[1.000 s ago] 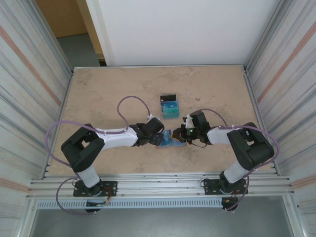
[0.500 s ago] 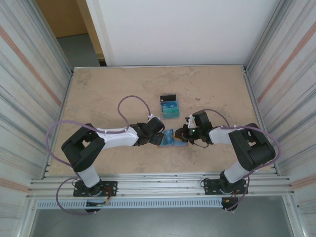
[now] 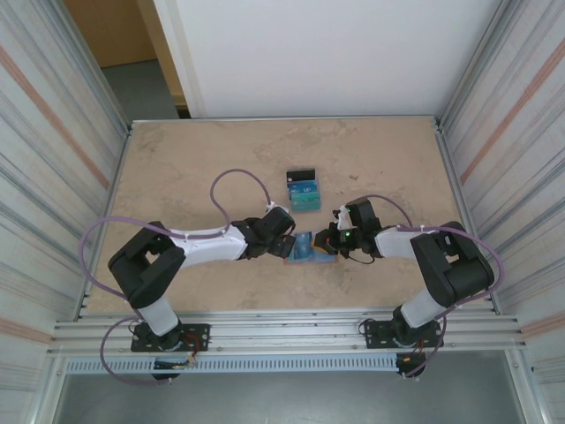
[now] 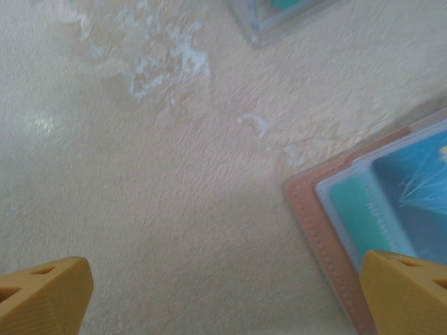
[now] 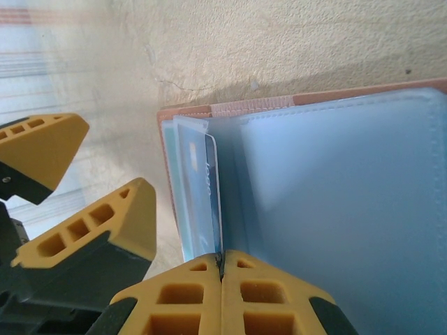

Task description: Take the credit cards out of the card holder

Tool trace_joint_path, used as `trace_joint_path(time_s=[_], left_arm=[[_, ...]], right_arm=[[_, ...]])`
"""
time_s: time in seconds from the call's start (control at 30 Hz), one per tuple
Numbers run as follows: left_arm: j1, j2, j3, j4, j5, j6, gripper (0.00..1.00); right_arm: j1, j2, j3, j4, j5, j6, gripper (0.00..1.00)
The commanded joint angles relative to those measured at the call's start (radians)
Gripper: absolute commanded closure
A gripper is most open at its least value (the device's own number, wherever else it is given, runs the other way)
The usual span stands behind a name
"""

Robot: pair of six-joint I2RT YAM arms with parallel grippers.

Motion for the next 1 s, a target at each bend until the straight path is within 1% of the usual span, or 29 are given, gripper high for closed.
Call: trace_joint_path(time_s=[0.0, 0.27, 0.57, 0.97], left_arm=[[0.002, -0.031, 0.049, 0.03, 0.027, 0.025, 0.01], [0.003, 0.061, 0.093, 0.041, 0.03, 0.036, 0.01], [0.015, 0.108, 0.089, 0.024, 0.033, 0.037, 0.01], [0.024, 0.135, 0.069, 0.005, 0.024, 0.039, 0.01]], right_arm=[[-0.004, -0.021, -0.01, -0.027, -0.013, -0.017, 0.97], [-0.004, -0.026, -0.01, -0.027, -0.015, -0.014, 0.97], [-0.003, -0.034, -0.013, -0.026, -0.013, -0.014, 0.97], [-0.021, -0.065, -0.03, -0.045, -0.005, -0.023, 0.97]])
